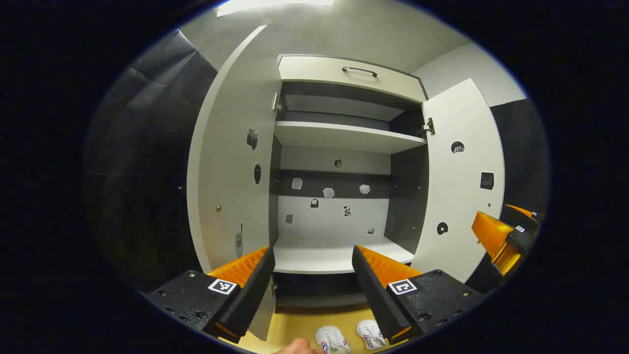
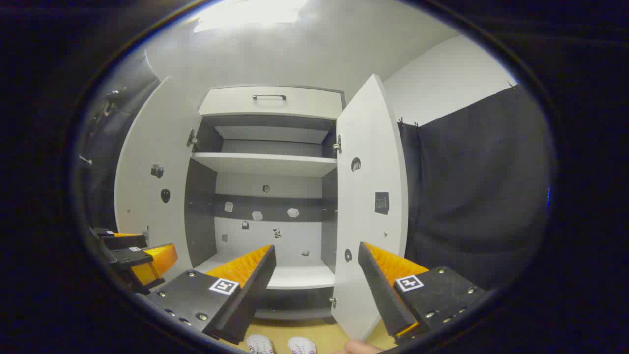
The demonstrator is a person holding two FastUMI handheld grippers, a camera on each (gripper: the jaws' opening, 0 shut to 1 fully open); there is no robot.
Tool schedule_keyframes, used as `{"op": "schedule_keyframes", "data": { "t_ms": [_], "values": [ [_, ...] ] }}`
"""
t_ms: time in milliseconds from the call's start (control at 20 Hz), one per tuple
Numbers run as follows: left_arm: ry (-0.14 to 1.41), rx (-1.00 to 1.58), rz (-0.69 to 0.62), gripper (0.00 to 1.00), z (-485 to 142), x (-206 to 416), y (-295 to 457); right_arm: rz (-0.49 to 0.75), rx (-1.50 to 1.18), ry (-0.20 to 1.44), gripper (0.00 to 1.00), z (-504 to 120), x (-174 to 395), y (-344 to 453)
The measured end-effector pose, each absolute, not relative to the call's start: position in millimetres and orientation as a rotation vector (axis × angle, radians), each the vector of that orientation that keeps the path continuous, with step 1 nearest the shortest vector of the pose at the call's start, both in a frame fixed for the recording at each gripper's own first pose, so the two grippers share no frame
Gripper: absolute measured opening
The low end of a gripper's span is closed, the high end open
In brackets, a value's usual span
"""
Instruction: Grab one shoe with the right hand and put it into the shoe cabinet, grab the other shoe with the left hand and put it into the shoe cabinet; then close the right door with the right hand and the left door with the left hand.
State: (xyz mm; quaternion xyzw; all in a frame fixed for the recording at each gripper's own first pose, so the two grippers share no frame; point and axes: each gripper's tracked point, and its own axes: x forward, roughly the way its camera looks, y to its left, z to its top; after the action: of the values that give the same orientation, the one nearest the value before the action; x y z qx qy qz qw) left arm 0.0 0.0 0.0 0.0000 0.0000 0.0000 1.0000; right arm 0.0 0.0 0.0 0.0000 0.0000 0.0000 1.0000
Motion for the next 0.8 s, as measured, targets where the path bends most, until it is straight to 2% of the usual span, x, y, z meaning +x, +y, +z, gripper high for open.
{"op": "schedule_keyframes", "data": {
  "t_ms": [50, 300, 350, 400, 500, 750, 800],
  "values": [
    [-0.003, -0.001, -0.002, 0.96, 0, -2, 0, -0.007, -0.003, 0.007, 1.00, -1, 0, -1],
    [-0.016, -0.003, 0.010, 0.96, 1, -6, 7, 0.001, 0.003, 0.026, 0.97, -9, 0, 3],
    [-0.014, -0.002, 0.011, 0.93, -1, -7, 8, 0.000, -0.001, 0.023, 0.97, -9, -1, 3],
    [-0.014, 0.003, 0.015, 0.96, -3, -9, 11, -0.001, -0.008, 0.018, 1.00, -10, -1, 3],
    [-0.022, 0.013, 0.028, 0.96, -3, -13, 17, -0.002, -0.020, 0.014, 0.97, -11, -1, 3],
    [-0.047, 0.046, 0.067, 0.96, -2, -20, 31, 0.033, -0.015, 0.035, 0.97, -20, 1, 14],
    [-0.051, 0.046, 0.071, 0.96, -1, -20, 32, 0.037, -0.017, 0.039, 1.00, -22, 1, 15]
  ]
}}
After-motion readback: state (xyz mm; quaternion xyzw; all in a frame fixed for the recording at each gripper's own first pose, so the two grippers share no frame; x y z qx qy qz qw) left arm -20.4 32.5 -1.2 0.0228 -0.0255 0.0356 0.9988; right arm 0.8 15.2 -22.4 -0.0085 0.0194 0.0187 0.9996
